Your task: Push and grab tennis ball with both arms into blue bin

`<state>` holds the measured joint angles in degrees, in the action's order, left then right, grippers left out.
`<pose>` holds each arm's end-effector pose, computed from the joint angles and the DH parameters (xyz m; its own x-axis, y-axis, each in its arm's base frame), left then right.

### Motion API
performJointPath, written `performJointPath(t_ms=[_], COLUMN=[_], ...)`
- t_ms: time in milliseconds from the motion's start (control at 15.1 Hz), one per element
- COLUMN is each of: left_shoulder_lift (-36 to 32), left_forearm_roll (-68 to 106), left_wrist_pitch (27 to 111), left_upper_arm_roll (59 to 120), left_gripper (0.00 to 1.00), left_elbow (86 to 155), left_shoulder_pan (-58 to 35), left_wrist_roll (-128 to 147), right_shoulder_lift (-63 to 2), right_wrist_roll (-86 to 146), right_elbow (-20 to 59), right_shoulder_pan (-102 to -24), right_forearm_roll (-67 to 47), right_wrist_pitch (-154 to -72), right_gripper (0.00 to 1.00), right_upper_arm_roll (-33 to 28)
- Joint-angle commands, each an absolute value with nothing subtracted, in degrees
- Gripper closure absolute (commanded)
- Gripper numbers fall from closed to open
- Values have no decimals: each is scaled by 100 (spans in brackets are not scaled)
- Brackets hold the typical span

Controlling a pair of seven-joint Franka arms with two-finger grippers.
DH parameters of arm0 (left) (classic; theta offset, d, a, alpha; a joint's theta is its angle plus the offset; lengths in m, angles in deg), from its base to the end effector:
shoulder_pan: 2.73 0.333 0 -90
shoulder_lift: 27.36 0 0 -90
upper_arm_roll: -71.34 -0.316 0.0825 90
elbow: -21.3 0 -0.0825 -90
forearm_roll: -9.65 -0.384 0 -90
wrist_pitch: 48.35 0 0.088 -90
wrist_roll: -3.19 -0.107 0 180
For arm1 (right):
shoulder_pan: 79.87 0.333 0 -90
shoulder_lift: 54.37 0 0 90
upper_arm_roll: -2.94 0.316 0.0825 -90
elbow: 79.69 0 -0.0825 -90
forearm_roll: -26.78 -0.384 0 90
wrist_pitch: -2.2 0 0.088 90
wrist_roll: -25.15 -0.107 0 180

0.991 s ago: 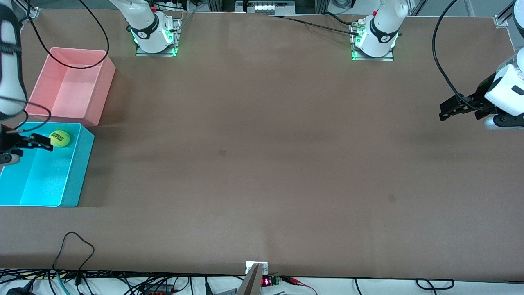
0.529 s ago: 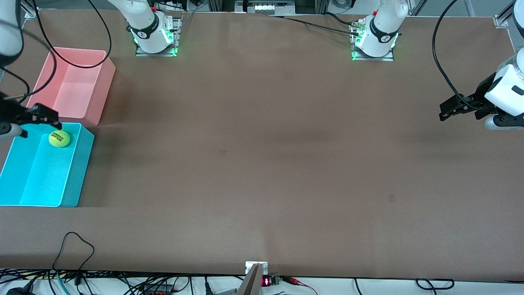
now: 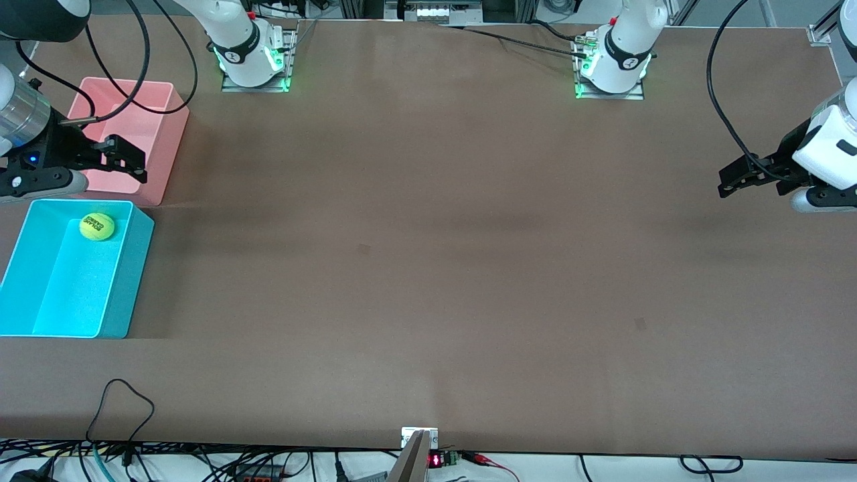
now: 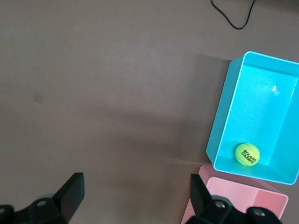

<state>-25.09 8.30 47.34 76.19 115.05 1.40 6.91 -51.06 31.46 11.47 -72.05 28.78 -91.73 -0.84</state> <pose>0.5728 -0.0040 0.5799 0.9987 0.0500 -0.0043 0.0499 -0.9985 -0.0204 0.5756 0.0382 0.5884 0.9832 0.1820 -0.0135 0.1824 -0.9825 0.0373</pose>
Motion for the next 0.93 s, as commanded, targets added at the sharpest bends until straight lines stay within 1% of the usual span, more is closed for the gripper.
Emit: performJointPath(t_ms=[0, 859], left_shoulder_lift=[-2525, -2525], left_forearm_roll=[922, 922], left_wrist_pitch=[4657, 4657], left_upper_arm_roll=[7626, 7626], left_gripper=[0, 0], left_elbow=[11429, 11438], left_shoulder_pan=[149, 149], left_wrist_roll=[644, 635], right_shoulder_lift=[-5050, -5041], right_wrist_roll=[2911, 2919], right_elbow=[996, 996], right_shoulder_pan=[-7451, -7732], right_forearm_roll=[2950, 2897], right_wrist_pitch=[-8982, -8991], right_gripper=[0, 0], right_upper_arm_roll=[109, 118])
